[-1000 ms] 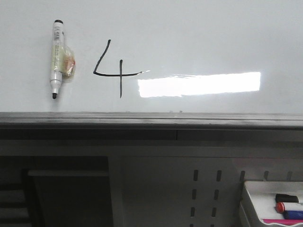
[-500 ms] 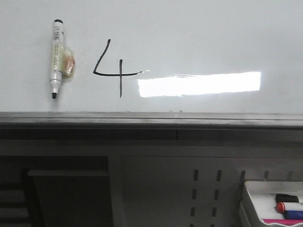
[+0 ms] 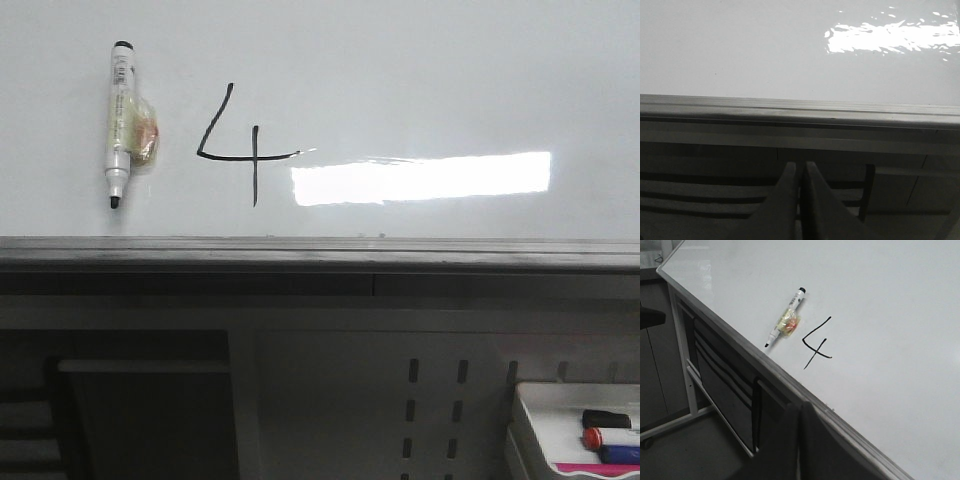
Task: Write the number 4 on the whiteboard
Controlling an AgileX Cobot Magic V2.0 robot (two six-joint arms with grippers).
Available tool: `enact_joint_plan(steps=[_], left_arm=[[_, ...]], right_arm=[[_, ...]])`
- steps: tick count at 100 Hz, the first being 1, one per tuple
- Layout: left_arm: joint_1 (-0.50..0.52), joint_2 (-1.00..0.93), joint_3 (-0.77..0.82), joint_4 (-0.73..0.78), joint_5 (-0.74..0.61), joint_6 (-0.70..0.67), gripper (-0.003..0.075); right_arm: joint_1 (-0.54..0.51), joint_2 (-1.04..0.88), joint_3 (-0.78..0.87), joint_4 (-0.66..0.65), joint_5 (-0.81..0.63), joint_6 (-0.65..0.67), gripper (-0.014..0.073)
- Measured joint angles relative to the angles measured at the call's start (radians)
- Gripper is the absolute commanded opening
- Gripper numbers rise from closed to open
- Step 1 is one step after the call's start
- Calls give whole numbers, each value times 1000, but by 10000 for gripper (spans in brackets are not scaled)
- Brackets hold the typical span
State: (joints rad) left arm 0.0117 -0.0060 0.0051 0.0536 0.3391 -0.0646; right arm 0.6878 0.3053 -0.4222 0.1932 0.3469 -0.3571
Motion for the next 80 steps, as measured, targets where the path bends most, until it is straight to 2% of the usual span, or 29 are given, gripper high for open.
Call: enact_joint_plan(steps=[23,36,71,80], left_arm=[[0,0,0,0,0,0,-20],[0,0,0,0,1,0,-20],[0,0,0,0,1,-1,-20],[0,0,0,0,1,-1,-20]], right_arm=[[-3,0,19,0,0,0,-64],[-60,0,21,0,-9,0,-64],[-453,-52,189,-14,-187,0,-64],[-538,-116,256,-63,-200,58,-64]])
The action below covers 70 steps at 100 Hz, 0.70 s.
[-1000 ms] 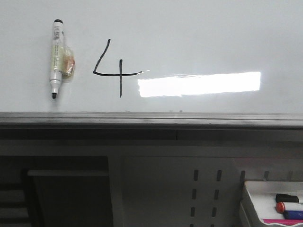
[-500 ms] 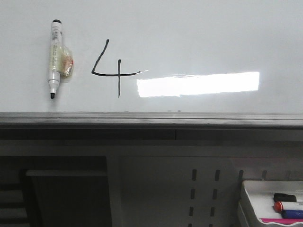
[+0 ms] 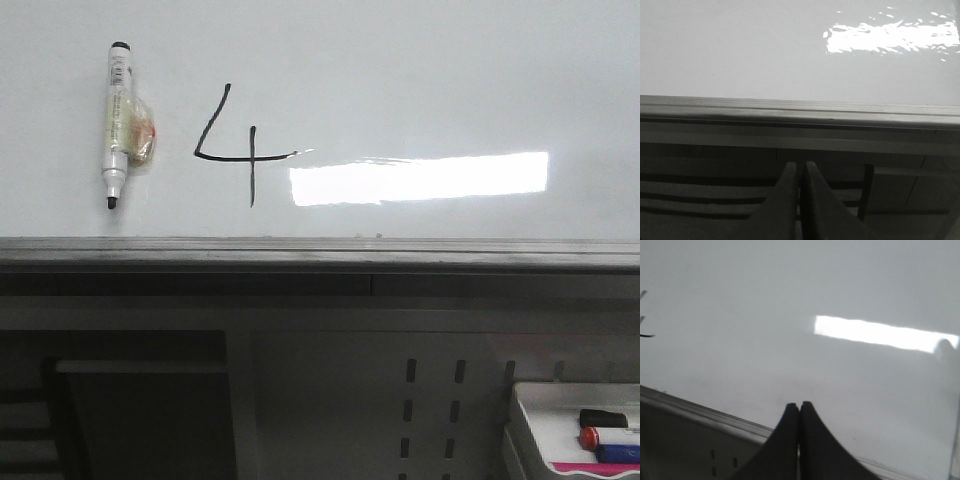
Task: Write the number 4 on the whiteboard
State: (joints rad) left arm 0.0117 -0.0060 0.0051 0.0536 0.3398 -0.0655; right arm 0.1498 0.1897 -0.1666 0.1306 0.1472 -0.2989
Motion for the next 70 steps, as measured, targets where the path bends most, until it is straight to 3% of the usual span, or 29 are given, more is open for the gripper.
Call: enact_joint_plan(steps=[20,47,70], left_arm=[[0,0,0,0,0,0,-20],[0,0,0,0,2,0,-20],[0,0,0,0,2,0,-20]], right_arm=[[-137,-164,118,-131,9,179,-64],[-236,-199,182,-154,59,230,-64],[-257,-199,182,-161,163,246,-64]])
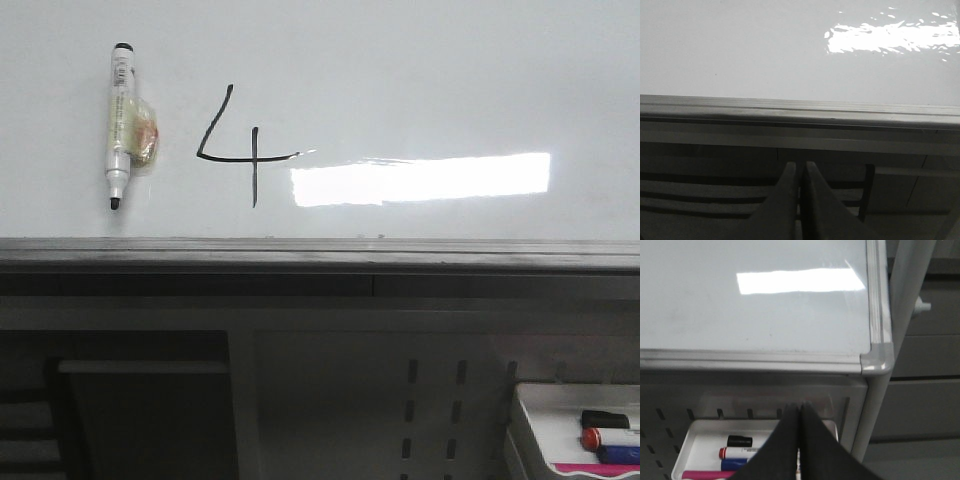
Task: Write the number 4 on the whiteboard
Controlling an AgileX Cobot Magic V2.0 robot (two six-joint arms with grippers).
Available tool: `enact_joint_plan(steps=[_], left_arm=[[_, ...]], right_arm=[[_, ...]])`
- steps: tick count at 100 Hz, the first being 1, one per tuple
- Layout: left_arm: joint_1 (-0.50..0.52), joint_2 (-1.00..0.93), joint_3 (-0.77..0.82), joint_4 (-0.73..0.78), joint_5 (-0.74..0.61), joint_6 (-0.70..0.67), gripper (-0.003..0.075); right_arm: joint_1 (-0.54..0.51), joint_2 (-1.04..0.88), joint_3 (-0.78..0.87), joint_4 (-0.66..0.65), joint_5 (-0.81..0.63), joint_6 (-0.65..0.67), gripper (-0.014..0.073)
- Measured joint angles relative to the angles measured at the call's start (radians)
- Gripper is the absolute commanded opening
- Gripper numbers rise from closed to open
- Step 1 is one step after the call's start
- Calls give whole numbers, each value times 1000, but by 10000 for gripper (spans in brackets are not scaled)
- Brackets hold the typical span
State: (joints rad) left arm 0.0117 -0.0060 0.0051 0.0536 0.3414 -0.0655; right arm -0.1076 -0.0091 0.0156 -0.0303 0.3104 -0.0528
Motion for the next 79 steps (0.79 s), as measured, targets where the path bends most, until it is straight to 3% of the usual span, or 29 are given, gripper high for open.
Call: enact_joint_plan(steps=[79], left_arm=[[0,0,0,0,0,0,-20]], right_arm=[[0,0,0,0,17,4,-64]])
